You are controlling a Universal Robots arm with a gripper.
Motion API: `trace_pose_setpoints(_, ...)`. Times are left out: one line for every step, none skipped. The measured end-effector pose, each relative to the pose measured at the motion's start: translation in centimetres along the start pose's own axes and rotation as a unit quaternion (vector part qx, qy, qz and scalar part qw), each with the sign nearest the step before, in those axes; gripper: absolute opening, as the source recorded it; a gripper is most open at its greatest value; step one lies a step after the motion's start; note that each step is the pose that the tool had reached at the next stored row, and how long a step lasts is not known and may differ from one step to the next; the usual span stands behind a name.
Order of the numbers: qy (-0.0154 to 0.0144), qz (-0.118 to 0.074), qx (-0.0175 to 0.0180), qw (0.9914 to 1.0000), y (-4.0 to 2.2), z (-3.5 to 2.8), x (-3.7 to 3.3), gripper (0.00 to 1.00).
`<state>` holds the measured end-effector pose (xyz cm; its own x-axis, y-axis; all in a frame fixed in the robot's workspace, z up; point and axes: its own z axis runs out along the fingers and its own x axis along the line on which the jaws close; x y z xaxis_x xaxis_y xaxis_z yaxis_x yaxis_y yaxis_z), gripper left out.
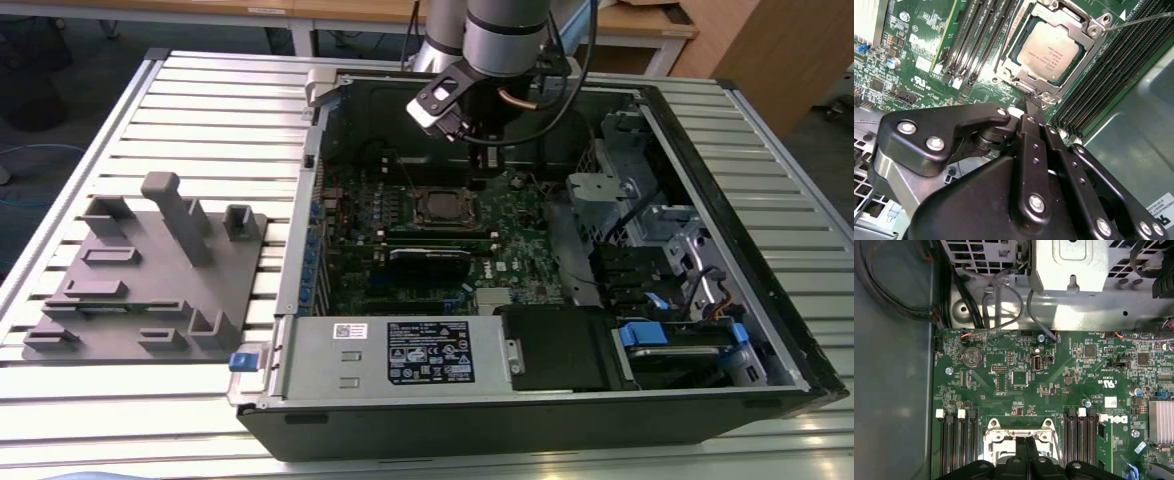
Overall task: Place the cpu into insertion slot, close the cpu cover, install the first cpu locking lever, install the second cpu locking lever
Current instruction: 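Close the cpu cover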
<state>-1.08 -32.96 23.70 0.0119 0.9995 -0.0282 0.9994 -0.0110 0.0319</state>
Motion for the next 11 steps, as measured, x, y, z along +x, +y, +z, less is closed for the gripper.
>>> trace_pose_setpoints(0.0001,0.0,0.0,1.0,-0.02,0.01,0.0,0.11)
trace_pose_setpoints(0.0001,0.0,0.0,1.0,-0.11,0.03,0.0,0.11)
trace_pose_setpoints(0.0002,0.0,-0.0001,1.0,-0.24,0.06,0.0,0.11)
trace_pose_setpoints(0.0002,0.0,0.0,1.0,-0.39,0.1,0.0,0.11)
trace_pose_setpoints(0.0001,0.0,0.0,1.0,-0.54,0.14,0.0,0.11)
trace_pose_setpoints(0.0001,0.0,0.0,1.0,-0.7,0.19,0.0,0.11)
trace_pose_setpoints(0.0001,0.0,0.0,1.0,-0.85,0.26,0.0,0.11)
trace_pose_setpoints(0.0001,0.0,0.0,1.0,-1.0,0.32,0.0,0.11)
trace_pose_setpoints(0.0001,0.0,0.0,1.0,-1.12,0.38,0.0,0.11)
trace_pose_setpoints(0.0,0.0,0.0,1.0,-1.23,0.45,0.0,0.11)
trace_pose_setpoints(0.0001,0.0,0.0,1.0,-1.32,0.53,0.0,0.11)
